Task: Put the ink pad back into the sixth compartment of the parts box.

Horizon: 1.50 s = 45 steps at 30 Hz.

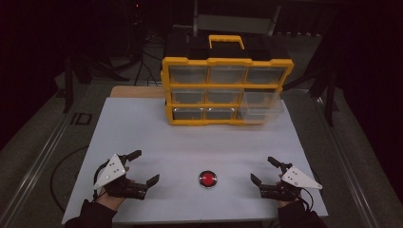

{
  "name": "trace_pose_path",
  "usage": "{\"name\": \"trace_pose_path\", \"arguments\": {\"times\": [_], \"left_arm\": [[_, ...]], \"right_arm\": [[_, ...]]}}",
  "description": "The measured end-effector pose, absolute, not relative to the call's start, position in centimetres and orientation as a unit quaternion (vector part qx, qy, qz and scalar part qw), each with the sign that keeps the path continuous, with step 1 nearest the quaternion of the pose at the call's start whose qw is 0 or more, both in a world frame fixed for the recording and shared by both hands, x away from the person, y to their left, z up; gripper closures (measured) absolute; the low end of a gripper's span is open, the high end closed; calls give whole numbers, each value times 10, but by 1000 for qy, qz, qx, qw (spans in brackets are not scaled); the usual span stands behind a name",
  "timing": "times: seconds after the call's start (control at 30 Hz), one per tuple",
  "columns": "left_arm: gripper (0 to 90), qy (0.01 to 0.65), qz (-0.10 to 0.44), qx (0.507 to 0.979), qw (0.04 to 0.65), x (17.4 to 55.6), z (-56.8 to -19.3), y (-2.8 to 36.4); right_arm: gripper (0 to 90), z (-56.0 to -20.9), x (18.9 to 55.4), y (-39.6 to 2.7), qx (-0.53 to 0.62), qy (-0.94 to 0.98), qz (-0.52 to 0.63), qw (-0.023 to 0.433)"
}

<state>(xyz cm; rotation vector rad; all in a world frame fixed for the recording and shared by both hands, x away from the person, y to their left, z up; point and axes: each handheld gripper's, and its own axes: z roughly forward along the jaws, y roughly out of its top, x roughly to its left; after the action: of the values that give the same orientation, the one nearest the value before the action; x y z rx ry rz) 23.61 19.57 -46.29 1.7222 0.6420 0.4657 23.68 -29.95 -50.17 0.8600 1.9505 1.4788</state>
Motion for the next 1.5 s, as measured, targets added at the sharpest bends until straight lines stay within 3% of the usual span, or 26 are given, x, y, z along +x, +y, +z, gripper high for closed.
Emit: {"name": "trace_pose_path", "arguments": {"times": [0.87,1.5], "left_arm": [[1,217,136,772,582,262,-435,135],[1,197,104,793,567,280,-436,95]], "right_arm": [[96,-502,236,-298,315,727,550,266],[96,-503,236,-298,312,727,553,261]]}}
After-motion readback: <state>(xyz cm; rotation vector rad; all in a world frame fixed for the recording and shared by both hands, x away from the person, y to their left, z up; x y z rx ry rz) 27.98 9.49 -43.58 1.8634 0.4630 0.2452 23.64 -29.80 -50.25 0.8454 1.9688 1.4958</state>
